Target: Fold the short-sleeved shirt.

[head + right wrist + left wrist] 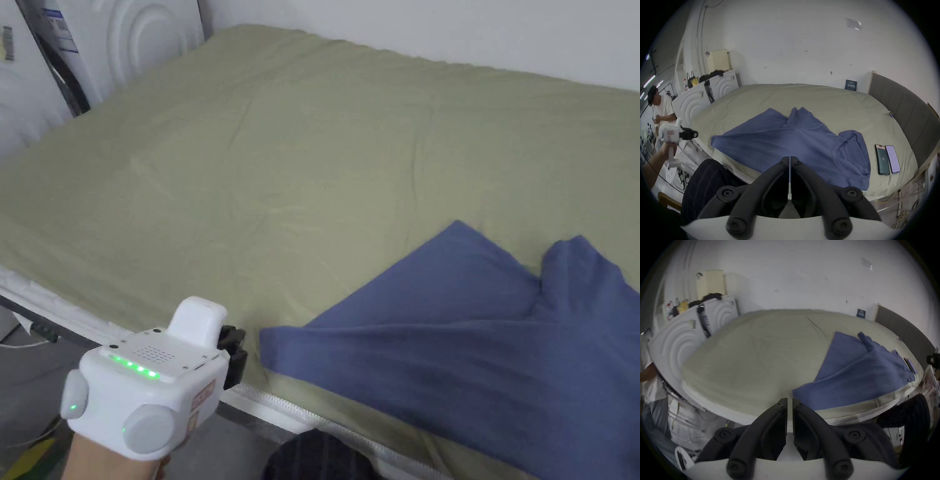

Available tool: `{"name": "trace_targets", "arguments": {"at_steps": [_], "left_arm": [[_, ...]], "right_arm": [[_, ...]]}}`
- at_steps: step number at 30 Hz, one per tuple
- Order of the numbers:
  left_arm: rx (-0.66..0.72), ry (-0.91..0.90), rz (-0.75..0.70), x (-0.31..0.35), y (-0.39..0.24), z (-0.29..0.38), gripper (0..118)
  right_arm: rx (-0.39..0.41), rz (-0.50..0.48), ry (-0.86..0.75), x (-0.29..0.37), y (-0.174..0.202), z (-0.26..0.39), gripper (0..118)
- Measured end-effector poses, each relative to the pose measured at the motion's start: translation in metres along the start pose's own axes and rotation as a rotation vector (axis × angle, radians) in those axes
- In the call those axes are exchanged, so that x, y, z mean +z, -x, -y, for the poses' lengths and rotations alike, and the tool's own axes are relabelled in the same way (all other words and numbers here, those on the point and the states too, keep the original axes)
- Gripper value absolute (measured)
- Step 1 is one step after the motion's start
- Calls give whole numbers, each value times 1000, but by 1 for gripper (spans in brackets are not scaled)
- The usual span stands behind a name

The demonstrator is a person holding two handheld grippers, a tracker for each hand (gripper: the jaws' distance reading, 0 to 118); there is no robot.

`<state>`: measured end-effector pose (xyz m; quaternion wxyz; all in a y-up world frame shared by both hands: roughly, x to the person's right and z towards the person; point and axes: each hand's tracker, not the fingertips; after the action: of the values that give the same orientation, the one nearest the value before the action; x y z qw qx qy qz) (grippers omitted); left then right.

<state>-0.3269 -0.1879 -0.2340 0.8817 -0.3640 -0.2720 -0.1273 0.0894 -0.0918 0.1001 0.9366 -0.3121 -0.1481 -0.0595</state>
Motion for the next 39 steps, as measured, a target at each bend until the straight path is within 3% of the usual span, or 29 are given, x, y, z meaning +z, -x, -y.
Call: {"name": "trace_targets", "arguments": {"at_steps": [1,2,3,4,11,13,15,18,19,23,30,39], "left_arm": [[-19,-6,-13,-13,-1,-1,28],[-53,10,-22,-29,-1,-5,71],[-78,24,4,-40,-2,-6,103],[-91,1,26,-47,-2,-7,108],[-191,129,106,-95,-2,-16,104],[-181,122,179,-91,-4,-14,80],[-157,110,173,-84,1,-14,65],[-95,96,224,-74,4,-12,11],[-64,102,261,-73,5,-12,5],[-107,64,208,-52,-9,-12,3],[6,15,210,-21,-18,-15,3],[63,-53,199,-16,-29,-12,3]], "right_arm": [[6,-1,2,-3,2,-1,3],[18,1,10,-7,4,-2,3],[23,10,26,-11,4,-2,4],[22,14,36,-14,2,-2,3],[2,36,75,-25,-4,-8,4],[-2,37,78,-27,-7,-8,4],[-5,39,79,-28,-8,-9,4],[-17,34,79,-29,-8,-13,4],[-18,33,76,-29,-8,-14,4],[-9,33,66,-27,-9,-18,4],[43,57,85,-51,-26,-29,4],[108,87,146,-191,-96,-78,4]]}}
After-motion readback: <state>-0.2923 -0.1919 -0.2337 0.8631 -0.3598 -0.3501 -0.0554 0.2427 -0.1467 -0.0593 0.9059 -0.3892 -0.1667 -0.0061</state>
